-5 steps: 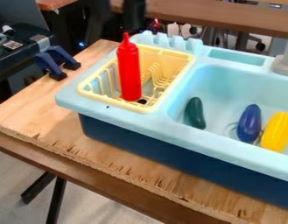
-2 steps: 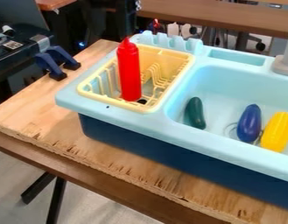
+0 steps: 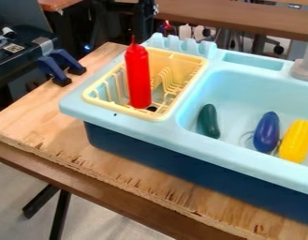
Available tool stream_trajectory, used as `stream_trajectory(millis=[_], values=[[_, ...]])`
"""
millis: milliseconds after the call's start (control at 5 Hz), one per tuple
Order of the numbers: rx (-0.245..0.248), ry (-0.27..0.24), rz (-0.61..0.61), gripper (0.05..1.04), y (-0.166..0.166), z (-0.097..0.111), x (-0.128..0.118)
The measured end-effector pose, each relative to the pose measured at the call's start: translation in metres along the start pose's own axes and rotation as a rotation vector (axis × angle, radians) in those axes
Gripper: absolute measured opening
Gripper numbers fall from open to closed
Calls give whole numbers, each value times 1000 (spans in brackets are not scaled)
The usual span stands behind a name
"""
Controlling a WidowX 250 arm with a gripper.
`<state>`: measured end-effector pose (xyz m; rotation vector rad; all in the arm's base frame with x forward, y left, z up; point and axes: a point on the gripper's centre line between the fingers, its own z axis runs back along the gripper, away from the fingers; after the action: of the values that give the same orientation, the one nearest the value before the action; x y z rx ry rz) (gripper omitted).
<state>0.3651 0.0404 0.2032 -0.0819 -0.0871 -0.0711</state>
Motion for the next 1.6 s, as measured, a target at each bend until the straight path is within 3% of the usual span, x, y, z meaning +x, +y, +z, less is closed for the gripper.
stream_trajectory(millis=[200, 400, 800, 1000, 1400, 1600], values=[[8, 10, -7, 967, -4, -4, 5], [16, 26, -6, 794, -4, -11, 10], [20, 5, -9, 235, -11, -13, 15], [21, 9, -17, 138, -13, -14, 15], [2, 12, -21, 114, -12, -5, 14], [-2, -27, -20, 114, -8, 12, 19]])
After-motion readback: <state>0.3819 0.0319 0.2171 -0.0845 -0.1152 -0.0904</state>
